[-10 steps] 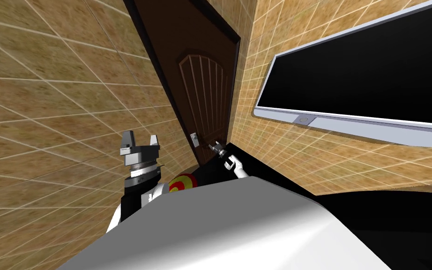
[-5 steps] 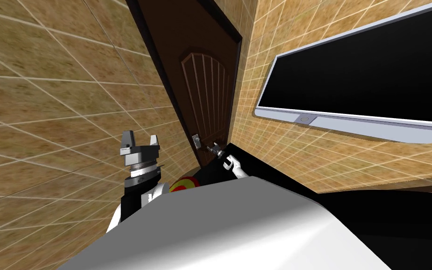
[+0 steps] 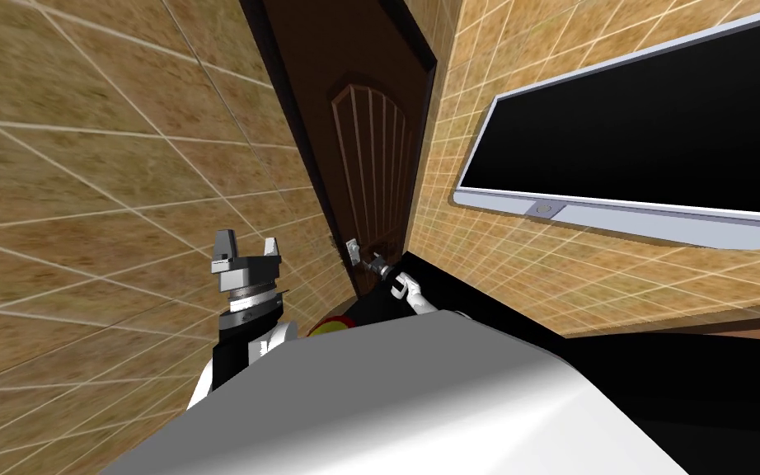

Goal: Pull the door open

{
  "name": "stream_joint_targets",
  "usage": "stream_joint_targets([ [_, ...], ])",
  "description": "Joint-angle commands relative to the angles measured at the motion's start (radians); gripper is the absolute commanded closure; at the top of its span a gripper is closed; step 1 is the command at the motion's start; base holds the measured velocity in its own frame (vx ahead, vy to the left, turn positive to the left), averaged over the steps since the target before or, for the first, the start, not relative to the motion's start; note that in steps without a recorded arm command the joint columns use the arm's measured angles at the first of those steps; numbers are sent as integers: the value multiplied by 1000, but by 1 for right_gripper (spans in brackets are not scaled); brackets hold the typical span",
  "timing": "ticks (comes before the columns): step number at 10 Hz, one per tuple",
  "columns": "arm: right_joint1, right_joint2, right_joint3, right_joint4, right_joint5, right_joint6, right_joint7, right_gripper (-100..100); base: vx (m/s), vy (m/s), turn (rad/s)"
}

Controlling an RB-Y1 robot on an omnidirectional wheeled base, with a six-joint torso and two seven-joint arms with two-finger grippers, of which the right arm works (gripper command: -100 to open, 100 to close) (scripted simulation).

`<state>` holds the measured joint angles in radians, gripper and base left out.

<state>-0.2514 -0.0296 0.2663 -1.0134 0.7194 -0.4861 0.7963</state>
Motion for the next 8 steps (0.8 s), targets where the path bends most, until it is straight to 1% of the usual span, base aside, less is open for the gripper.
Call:
stream_joint_targets([
  [1,0,0,0,0,0,0,0,-100,38,72,-13],
  [2,-1,-12,-1,2,1,0,2,-100,-54,-78,14],
  [3,-1,-16,-1,2,1,0,2,-100,-96,-178,21],
  [4,-1,-22,-2,3,1,0,2,-100,-65,-209,23],
  [8,-3,-59,-5,4,3,0,4,-100,-88,-205,26],
])
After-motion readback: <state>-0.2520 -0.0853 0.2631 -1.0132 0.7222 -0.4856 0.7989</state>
